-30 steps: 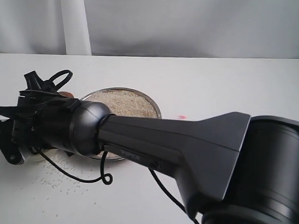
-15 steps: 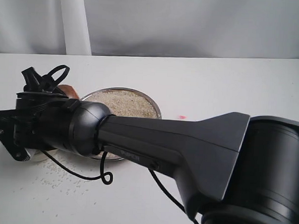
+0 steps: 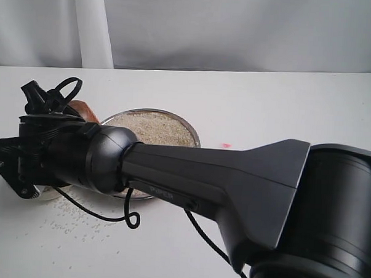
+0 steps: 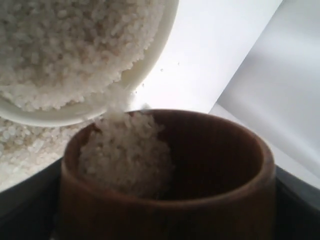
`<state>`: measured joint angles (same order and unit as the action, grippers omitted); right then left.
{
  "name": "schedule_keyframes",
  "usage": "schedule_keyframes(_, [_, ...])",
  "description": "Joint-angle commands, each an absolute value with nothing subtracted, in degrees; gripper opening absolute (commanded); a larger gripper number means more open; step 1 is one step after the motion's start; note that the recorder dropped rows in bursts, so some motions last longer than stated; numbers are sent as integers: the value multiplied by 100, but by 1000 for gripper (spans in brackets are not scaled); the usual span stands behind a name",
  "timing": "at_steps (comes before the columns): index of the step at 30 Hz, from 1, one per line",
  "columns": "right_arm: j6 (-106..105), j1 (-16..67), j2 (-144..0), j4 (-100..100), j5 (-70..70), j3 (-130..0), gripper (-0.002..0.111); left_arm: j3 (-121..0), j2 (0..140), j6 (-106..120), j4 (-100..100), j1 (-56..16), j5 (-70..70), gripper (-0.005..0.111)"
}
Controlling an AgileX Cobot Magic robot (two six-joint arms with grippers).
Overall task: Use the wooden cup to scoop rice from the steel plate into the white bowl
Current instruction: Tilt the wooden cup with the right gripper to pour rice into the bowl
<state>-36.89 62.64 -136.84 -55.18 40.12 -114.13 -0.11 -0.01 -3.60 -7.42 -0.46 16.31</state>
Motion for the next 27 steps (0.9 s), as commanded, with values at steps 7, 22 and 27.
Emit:
schedule_keyframes(7, [-3850, 6249, -13644, -5650, 3554, -11411, 0, 0, 0, -387, -695, -63, 1566, 0])
schedule_keyframes(22, [-3824, 6054, -13919, -6210, 3368, -11411, 0, 0, 0, -387, -695, -63, 1566, 0])
schedule_keyframes(27, [-3699, 6054, -13919, -6340, 3238, -11411, 0, 0, 0, -387, -695, -63, 1566, 0])
